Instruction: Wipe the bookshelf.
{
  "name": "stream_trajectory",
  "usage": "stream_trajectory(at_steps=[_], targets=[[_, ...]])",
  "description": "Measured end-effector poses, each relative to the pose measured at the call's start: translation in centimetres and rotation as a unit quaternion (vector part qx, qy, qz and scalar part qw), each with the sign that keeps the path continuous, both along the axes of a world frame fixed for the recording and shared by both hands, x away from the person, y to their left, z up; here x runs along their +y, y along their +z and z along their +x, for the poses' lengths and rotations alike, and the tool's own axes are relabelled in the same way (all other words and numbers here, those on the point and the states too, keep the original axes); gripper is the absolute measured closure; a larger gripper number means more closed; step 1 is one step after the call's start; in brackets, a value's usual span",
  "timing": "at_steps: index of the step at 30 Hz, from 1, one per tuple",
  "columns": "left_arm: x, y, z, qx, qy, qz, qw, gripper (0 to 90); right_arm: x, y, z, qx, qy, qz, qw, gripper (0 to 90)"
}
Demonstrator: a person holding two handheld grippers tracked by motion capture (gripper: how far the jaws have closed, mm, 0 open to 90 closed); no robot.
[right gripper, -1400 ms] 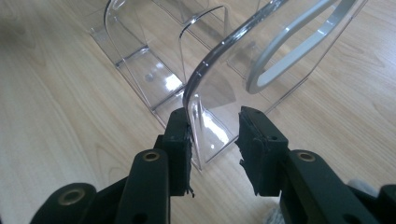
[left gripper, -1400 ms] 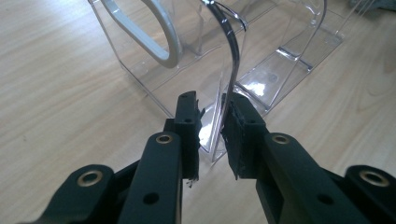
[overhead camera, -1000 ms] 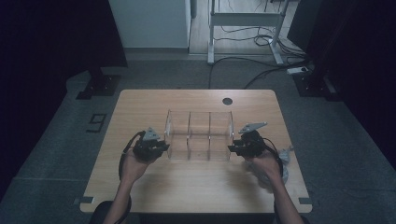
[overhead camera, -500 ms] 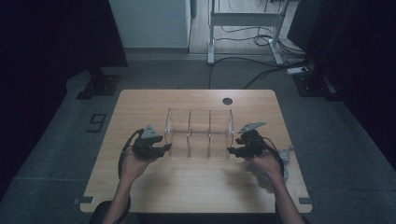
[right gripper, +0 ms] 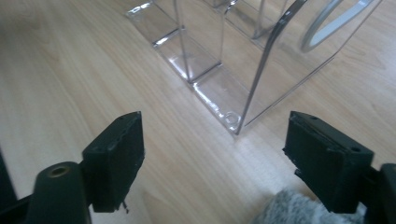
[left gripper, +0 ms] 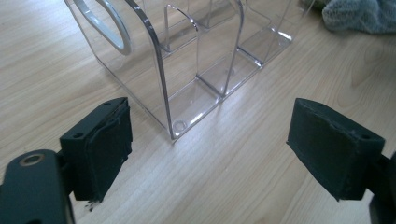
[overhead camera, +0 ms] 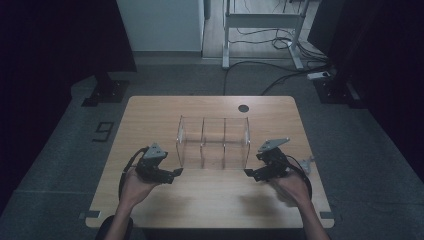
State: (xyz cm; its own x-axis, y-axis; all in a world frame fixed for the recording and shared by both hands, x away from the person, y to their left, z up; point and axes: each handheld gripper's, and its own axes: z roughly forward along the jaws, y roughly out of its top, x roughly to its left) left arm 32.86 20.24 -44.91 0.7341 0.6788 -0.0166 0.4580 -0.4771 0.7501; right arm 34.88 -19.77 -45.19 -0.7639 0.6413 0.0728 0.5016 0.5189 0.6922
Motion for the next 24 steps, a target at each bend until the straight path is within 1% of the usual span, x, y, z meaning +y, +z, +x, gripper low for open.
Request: stream_trajectory(at_steps=[1,2,3,4,5,6,7,8,9,10,11,12,13,14,15,16,17,18,19,20,21,22,23,24], targets=[[0.0,-0.2,-0.4,0.000,0.000,0.003,1.0000,10.5,-0.1,0.0,-0.4,0.004,0.000,0.007,1.0000,17.2],[0.0,-0.2,-0.4,0.000,0.000,0.003,1.0000,9.4,-0.1,0.0,-0.4,0.004,0.000,0.007,1.0000,17.2],[0.1,-0.5,-0.7,0.001,-0.002,0.006,1.0000,8.1,-0.2,-0.1,-0.8,0.006,0.000,0.015,0.9999,15.6],[0.1,-0.5,-0.7,0.001,-0.002,0.006,1.0000,6.9,-0.2,-0.1,-0.8,0.006,0.000,0.015,0.9999,15.6],[0.0,-0.9,-1.0,0.001,-0.004,0.011,0.9999,5.7,-0.2,-0.1,-1.3,0.005,0.000,0.019,0.9998,14.3],[0.0,-0.9,-1.0,0.001,-0.004,0.011,0.9999,4.6,-0.2,-0.1,-1.3,0.005,0.000,0.019,0.9998,14.3],[0.0,-1.5,-1.2,0.004,-0.006,0.012,0.9999,4.0,-0.2,-0.3,-1.6,0.005,0.001,0.019,0.9998,13.7],[0.0,-1.5,-1.2,0.004,-0.006,0.012,0.9999,3.7,-0.2,-0.3,-1.6,0.005,0.001,0.019,0.9998,13.7],[0.0,-1.8,-1.4,0.007,-0.008,0.012,0.9999,2.8,-0.2,-0.6,-1.9,0.005,0.002,0.019,0.9998,13.3],[0.0,-2.1,-1.5,0.007,-0.007,0.016,0.9998,2.8,-0.2,-0.6,-1.9,0.005,0.002,0.019,0.9998,13.3],[0.0,-2.7,-1.7,0.009,-0.008,0.022,0.9997,0.7,-0.1,-1.0,-2.3,0.007,0.004,0.017,0.9998,13.0],[0.0,-2.7,-1.7,0.009,-0.008,0.022,0.9997,0.0,-0.1,-1.0,-2.3,0.007,0.004,0.017,0.9998,13.0],[0.0,-3.0,-1.8,0.010,-0.009,0.024,0.9996,0.0,-0.1,-1.5,-2.6,0.010,0.003,0.015,0.9998,12.7],[0.1,-3.6,-2.0,0.011,-0.008,0.025,0.9996,0.0,-0.1,-1.8,-2.7,0.011,0.003,0.014,0.9998,12.7],[0.1,-3.9,-2.0,0.012,-0.009,0.026,0.9995,0.0,-0.1,-2.1,-2.7,0.012,0.002,0.015,0.9998,12.6],[0.1,-3.9,-2.0,0.012,-0.009,0.026,0.9995,0.0,-0.1,-2.1,-2.7,0.012,0.002,0.015,0.9998,12.6],[0.2,-4.5,-2.1,0.014,-0.011,0.029,0.9994,0.0,-0.2,-2.6,-2.8,0.017,0.003,0.018,0.9997,12.6],[0.2,-4.5,-2.1,0.014,-0.011,0.029,0.9994,0.0,-0.2,-2.9,-2.8,0.019,0.003,0.017,0.9997,12.6],[0.2,-4.7,-2.2,0.013,-0.010,0.031,0.9994,0.0,-0.2,-2.9,-2.8,0.019,0.003,0.017,0.9997,12.6],[0.2,-5.0,-2.2,0.013,-0.009,0.031,0.9994,0.0,-0.1,-3.3,-2.8,0.022,0.003,0.018,0.9996,12.6],[0.2,-5.4,-2.3,0.013,-0.011,0.027,0.9995,0.0,0.1,-4.0,-2.7,0.031,0.006,0.014,0.9994,12.5],[0.2,-5.4,-2.3,0.013,-0.011,0.027,0.9995,0.0,0.1,-4.0,-2.7,0.031,0.006,0.014,0.9994,12.5],[0.3,-5.6,-2.3,0.014,-0.012,0.027,0.9995,0.0,0.4,-4.8,-2.6,0.039,0.011,0.000,0.9992,12.2],[0.3,-5.9,-2.3,0.014,-0.013,0.030,0.9994,0.0,0.4,-4.8,-2.6,0.039,0.011,0.000,0.9992,12.2]])
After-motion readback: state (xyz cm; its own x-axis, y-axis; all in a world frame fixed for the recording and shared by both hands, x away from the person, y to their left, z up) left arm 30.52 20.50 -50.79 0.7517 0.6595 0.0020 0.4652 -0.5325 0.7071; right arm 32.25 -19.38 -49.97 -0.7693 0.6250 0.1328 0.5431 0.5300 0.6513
